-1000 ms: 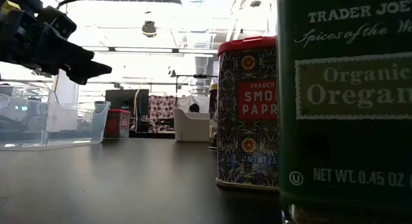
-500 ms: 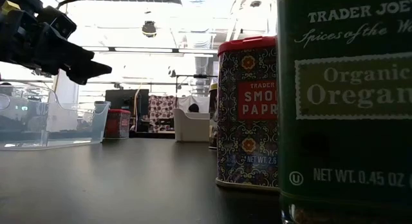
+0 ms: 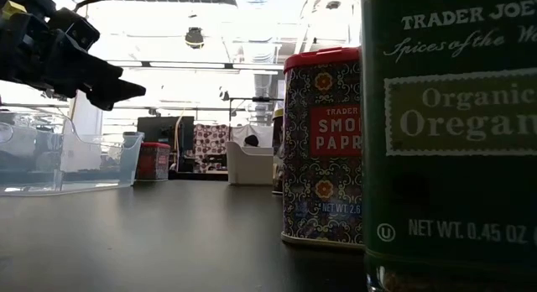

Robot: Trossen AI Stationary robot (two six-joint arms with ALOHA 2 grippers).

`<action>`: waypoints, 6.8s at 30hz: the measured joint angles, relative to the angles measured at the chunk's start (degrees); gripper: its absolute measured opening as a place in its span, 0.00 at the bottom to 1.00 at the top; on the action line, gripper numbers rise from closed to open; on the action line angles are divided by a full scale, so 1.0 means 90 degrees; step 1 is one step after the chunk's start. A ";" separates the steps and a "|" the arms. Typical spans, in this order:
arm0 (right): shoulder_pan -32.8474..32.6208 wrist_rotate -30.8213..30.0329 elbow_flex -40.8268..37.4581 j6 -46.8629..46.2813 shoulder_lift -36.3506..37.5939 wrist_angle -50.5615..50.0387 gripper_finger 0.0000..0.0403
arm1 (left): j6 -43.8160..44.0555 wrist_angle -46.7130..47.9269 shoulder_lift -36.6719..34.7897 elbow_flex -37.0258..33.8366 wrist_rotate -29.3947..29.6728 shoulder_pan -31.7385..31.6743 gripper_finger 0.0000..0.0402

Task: Sort spices by type
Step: Put the top left red seasoning can into the white bin

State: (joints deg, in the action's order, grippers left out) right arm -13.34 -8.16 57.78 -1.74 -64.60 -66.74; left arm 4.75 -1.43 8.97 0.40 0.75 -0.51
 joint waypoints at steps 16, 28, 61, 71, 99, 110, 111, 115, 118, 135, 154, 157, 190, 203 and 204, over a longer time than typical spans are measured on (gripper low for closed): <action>0.0000 0.0002 0.0000 -0.3865 0.0000 -0.0007 0.93 | 0.0000 0.0000 0.0000 0.0000 0.0000 0.0000 0.69; 0.0000 0.0005 0.0000 -0.6960 0.0000 -0.0012 0.93 | 0.0000 0.0002 0.0001 0.0002 0.0000 0.0000 0.69; 0.0000 0.0005 0.0000 -0.8160 0.0000 -0.0012 0.93 | 0.2407 -0.0313 0.0001 0.0040 0.0160 0.0000 0.69; 0.0000 0.0003 0.0000 -0.8143 0.0000 -0.0007 0.93 | 0.1522 0.1019 0.0264 0.1372 0.1871 -0.0002 0.69; -0.0058 -0.1247 0.0002 -0.7005 0.0000 -0.0008 0.93 | 0.3329 0.4360 0.4758 0.5785 0.2643 -0.1593 0.69; 0.0752 -0.1946 -0.0006 -0.4117 0.0269 0.0370 0.93 | 0.3918 0.4369 0.6195 0.6566 0.2614 -0.1721 0.69; 0.0882 -0.1950 -0.0067 -0.3842 0.0395 0.0470 0.93 | 0.4025 0.4370 0.6289 0.6582 0.2614 -0.1741 0.69; 0.1551 -0.1746 -0.0494 -0.2851 0.1079 0.0937 0.93 | 0.4660 0.4371 0.6525 0.6591 0.2616 -0.1861 0.69; 0.2225 -0.1205 -0.0976 -0.2219 0.1690 0.1629 0.93 | 0.5176 0.4384 0.6631 0.6594 0.2616 -0.1980 0.69; 0.4224 0.1443 -0.2047 -0.0938 0.1774 0.3499 0.93 | 0.5555 0.5402 0.7556 0.7111 0.2135 -0.2733 0.69; 0.4250 0.1447 -0.1846 -0.1926 0.2202 0.4101 0.93 | 0.3819 0.6683 0.8882 0.8199 0.1920 -0.3577 0.69; 0.4250 0.1445 -0.1809 -0.1939 0.2300 0.4089 0.93 | 0.3784 0.6687 0.8905 0.8199 0.1921 -0.3590 0.69; 0.4250 0.1411 -0.1797 -0.2018 0.2392 0.4089 0.93 | 0.4131 0.6675 0.8909 0.8157 0.2461 -0.3637 0.84; 0.4250 0.1409 -0.1797 -0.2021 0.2395 0.4087 0.93 | 0.4205 0.6329 0.8905 0.7632 0.2569 -0.3996 0.84; 0.4250 0.1409 -0.1797 -0.2021 0.2395 0.4087 0.93 | 0.4197 0.6215 0.8905 0.7551 0.2533 -0.4016 0.84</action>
State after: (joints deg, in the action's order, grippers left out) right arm 24.91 4.51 41.60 -19.92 -43.05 -29.95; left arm 42.52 54.50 89.12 68.37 23.56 -36.66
